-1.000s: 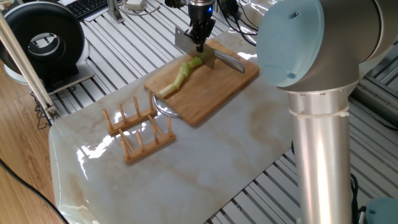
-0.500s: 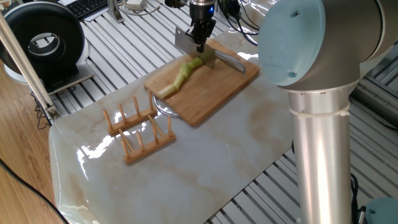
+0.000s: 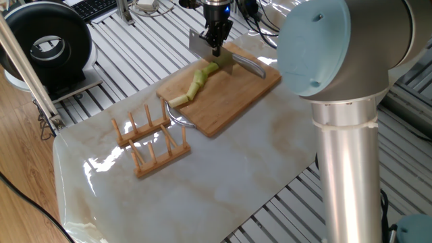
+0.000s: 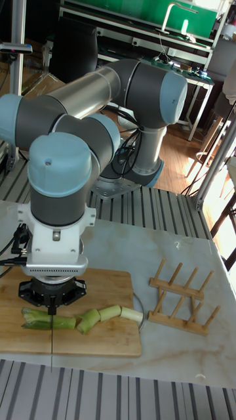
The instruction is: Chop the scallions
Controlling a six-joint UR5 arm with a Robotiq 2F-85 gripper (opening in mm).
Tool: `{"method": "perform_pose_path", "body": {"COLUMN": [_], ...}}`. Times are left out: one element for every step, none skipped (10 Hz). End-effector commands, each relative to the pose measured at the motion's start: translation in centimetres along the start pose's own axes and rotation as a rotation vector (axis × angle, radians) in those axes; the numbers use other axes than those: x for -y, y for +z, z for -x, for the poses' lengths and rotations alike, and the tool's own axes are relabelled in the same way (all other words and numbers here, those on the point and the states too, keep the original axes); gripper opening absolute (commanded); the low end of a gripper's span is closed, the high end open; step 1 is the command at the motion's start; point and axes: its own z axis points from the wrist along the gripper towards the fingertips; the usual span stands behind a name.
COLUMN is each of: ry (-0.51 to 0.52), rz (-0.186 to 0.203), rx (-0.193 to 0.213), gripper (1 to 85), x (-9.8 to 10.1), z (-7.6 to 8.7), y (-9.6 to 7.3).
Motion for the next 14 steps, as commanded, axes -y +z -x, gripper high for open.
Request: {"method": "perform_pose_path", "body": {"ry": [0.017, 0.019, 0.02, 0.02, 0.023, 0.025, 0.027, 0.029, 0.03, 0.029, 0.026, 0.026, 0.03, 0.034], "rz": [-0.014, -0.015, -0.015, -0.015, -0.012, -0.004, -0.007, -0.008, -0.006, -0.009, -0.018, -0.019, -0.014, -0.011], "rx": [-0.012, -0.015, -0.017, -0.018, -0.019, -0.018, -0.02, -0.025, -0.026, -0.028, -0.031, -0.033, -0.035, -0.033], "gripper": [1.3, 1.3, 1.3, 1.3, 1.3, 1.3, 1.3, 1.3, 1.3, 1.3, 1.3, 1.3, 1.3, 1.3], "x": [-0.1, -0.2, -0.2, -0.3, -0.4, -0.6, -0.7, -0.8, -0.9, -0.9, -0.8, -0.9, -1.3, -1.6], "z": [-0.3, -0.4, -0.5, -0.5, -0.6, -0.5, -0.6, -0.7, -0.8, -0.9, -1.1, -1.2, -1.4, -1.4], "y": [-0.7, -0.9, -1.1, -1.1, -1.2, -1.3, -1.4, -1.6, -1.8, -2.0, -2.3, -2.6, -3.0, -3.3]}}
